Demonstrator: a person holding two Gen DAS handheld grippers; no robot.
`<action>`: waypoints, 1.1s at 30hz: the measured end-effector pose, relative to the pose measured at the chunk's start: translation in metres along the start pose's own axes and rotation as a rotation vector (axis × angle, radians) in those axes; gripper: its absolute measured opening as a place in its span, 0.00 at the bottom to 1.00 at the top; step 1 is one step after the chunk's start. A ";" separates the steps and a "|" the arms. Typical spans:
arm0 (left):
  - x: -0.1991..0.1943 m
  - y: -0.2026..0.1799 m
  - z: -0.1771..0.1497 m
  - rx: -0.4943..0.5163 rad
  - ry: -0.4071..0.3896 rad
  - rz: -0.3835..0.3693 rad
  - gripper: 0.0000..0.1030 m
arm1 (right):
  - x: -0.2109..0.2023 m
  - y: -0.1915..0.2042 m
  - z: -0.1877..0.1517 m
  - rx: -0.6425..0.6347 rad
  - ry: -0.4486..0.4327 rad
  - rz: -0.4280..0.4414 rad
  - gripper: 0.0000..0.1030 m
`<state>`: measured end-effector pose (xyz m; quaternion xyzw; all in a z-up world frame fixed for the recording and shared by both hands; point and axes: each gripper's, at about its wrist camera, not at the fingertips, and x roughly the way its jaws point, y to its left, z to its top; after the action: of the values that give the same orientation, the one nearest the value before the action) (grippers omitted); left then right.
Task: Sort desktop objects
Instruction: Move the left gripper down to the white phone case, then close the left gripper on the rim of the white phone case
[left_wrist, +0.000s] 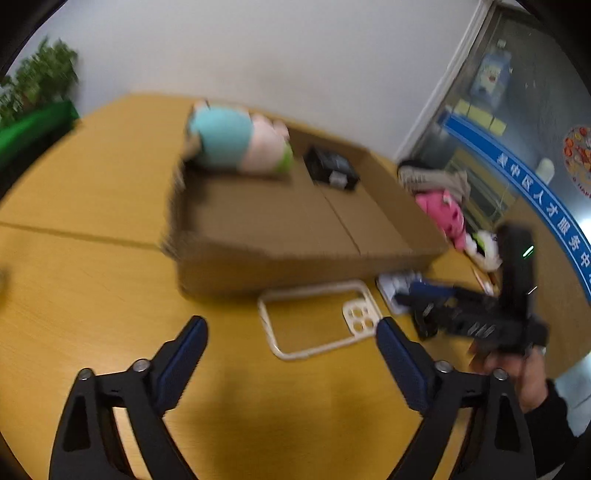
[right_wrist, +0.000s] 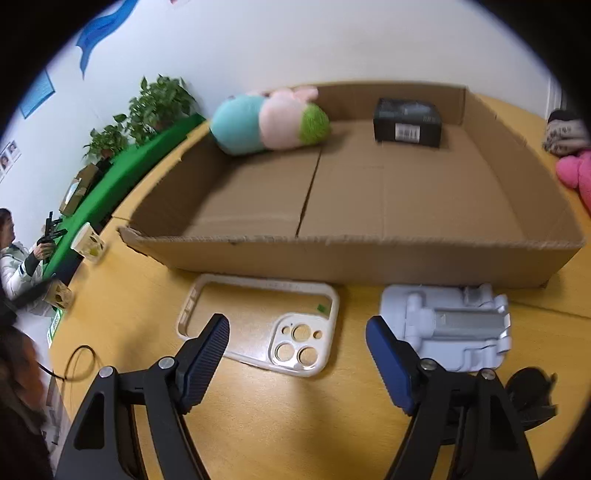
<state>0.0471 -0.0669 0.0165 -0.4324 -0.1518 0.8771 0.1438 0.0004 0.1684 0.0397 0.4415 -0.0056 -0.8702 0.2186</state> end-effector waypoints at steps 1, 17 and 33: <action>0.009 -0.001 0.002 -0.012 0.022 0.002 0.78 | -0.007 -0.005 0.005 -0.016 -0.020 -0.032 0.74; 0.061 0.012 0.003 -0.031 0.124 0.103 0.61 | 0.009 -0.098 0.034 0.014 0.065 -0.167 0.74; 0.055 0.031 -0.003 0.037 0.126 0.142 0.06 | 0.004 0.030 -0.027 0.027 0.009 0.094 0.74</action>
<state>0.0135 -0.0735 -0.0371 -0.4935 -0.0950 0.8589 0.0985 0.0309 0.1444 0.0261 0.4474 -0.0370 -0.8569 0.2535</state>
